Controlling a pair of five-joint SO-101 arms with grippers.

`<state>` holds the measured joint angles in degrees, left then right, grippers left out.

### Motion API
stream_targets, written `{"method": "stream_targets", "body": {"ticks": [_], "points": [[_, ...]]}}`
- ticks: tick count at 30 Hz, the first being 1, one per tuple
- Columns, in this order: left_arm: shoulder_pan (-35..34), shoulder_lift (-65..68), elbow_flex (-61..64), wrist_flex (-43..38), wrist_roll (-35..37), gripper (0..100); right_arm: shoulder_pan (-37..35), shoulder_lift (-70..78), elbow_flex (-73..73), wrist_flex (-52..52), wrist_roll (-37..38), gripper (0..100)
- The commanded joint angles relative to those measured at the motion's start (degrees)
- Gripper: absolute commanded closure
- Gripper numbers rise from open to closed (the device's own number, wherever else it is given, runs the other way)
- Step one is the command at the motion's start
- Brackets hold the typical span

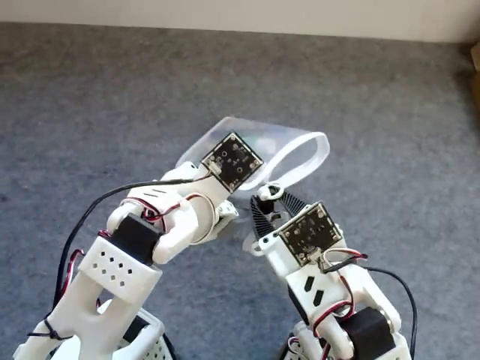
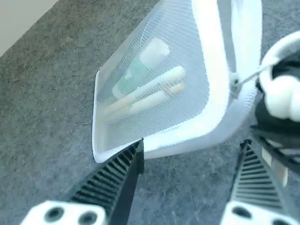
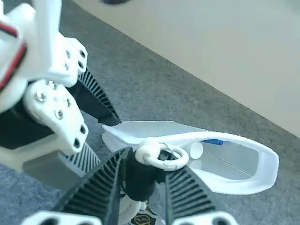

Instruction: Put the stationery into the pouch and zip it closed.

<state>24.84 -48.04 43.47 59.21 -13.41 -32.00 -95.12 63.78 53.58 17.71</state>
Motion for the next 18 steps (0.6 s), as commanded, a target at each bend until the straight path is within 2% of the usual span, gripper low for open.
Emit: {"method": "stream_targets", "body": {"ticks": [1,8,12,18], "points": [[0.66,-1.63,-0.66,-3.25,3.78,70,0.4,-1.36,-4.09,-0.13,0.18,99.5],[0.84,-1.71,-0.57,-5.36,8.97,70,0.4,-1.36,-4.09,-0.13,0.18,99.5],[0.92,-1.71,-0.31,-6.59,9.14,76,0.31,-1.36,-4.09,-0.13,0.18,99.5],[1.01,-1.71,6.64,-16.0,9.05,81,-3.03,-1.36,-4.0,-0.04,0.18,99.5]]}}
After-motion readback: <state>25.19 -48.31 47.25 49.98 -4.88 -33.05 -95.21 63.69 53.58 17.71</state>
